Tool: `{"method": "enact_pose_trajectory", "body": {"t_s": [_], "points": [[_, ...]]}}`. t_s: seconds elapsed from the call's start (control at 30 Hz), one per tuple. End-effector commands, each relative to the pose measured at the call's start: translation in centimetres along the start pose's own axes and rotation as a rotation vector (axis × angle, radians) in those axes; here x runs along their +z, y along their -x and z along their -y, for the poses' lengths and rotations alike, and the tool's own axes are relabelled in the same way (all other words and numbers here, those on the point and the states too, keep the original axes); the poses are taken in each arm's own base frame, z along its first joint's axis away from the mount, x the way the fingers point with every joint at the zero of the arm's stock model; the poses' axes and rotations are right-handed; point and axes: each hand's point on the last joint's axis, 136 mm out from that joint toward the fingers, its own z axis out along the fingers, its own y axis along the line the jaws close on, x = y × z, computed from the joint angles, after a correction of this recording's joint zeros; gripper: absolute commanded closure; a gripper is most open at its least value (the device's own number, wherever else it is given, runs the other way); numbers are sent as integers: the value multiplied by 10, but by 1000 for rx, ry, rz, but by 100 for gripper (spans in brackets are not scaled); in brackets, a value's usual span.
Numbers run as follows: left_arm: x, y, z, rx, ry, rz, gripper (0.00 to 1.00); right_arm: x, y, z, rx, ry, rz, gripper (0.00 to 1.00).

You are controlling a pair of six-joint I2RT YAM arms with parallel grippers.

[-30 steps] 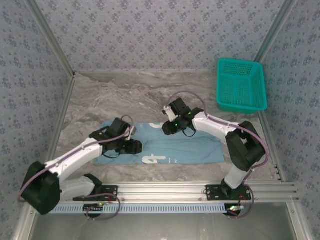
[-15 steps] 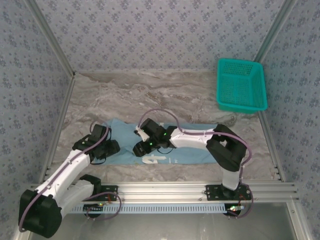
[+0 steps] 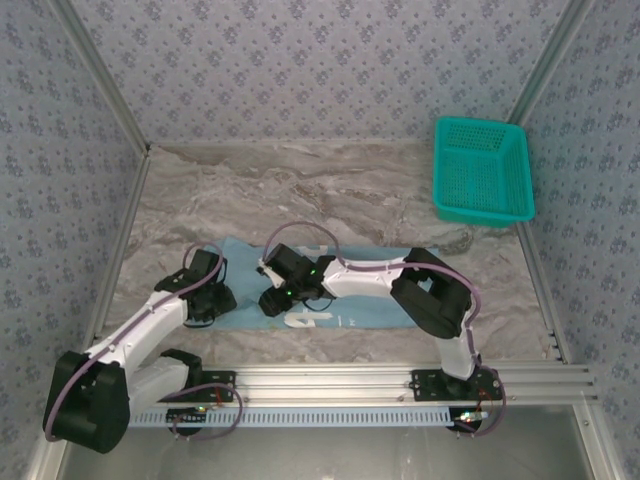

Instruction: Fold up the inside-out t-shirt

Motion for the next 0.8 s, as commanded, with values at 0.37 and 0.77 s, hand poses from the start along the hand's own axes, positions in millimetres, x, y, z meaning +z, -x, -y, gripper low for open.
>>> {"method": "enact_pose_trajectory", "body": {"t_s": [0.37,0.77], "points": [[-8,8,0,15,-13,51,90,4,-12,1,-75,-59,-64,78],[-27,15,4,-13,-45,92,100,-21,-11,-4,-104,-61,-54,100]]}}
